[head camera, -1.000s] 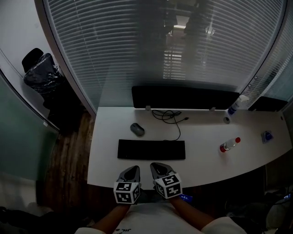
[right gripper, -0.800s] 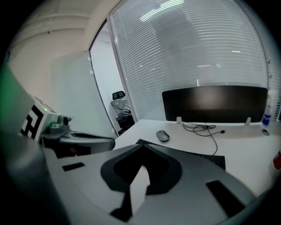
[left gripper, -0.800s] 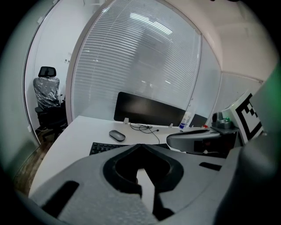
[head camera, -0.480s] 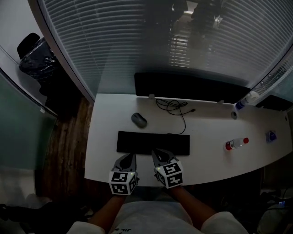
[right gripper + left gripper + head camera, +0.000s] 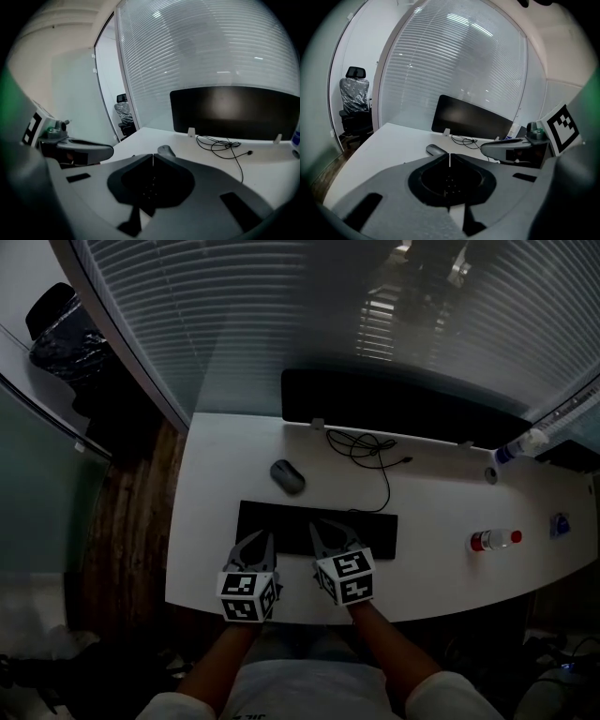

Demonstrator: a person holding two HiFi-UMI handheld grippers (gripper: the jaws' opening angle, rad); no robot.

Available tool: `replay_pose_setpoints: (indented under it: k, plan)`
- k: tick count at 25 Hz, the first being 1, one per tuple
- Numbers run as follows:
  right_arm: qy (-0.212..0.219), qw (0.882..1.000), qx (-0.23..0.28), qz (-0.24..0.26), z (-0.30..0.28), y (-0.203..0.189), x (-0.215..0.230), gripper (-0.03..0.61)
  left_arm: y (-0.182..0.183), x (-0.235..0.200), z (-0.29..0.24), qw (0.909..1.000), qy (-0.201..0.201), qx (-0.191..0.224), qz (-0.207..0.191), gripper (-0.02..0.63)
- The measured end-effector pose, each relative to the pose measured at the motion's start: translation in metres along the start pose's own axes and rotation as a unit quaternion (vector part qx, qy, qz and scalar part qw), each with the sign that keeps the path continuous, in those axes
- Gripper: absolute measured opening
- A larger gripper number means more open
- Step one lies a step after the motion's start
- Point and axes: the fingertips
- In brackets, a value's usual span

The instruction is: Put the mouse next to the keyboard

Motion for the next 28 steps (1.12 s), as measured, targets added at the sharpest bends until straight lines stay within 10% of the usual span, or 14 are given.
replay_pose_setpoints:
  k: [9, 20, 28]
  plan:
    - [0.000, 0.999, -0.012, 0.033, -0.052, 0.012, 0.013, 0.014, -0.001, -0.023, -0.031, 0.9996, -0.003, -0.009, 0.027, 0.011]
    - [0.025, 0.996, -0.072, 0.054, -0.120, 0.005, 0.027, 0.266, -0.010, -0.028, -0.022, 0.9997, 0.011, -0.008, 0.020, 0.012]
    - [0.031, 0.991, -0.104, 0.082, -0.161, -0.004, 0.035, 0.281, -0.010, -0.034, -0.019, 0.9996, 0.006, -0.011, 0.024, 0.006]
Point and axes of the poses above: the fingertips, and each gripper's own axes: z backward along the fingers, x to its right, y out of its top, and after that the axes turned 5 degrees about -x, right-handed
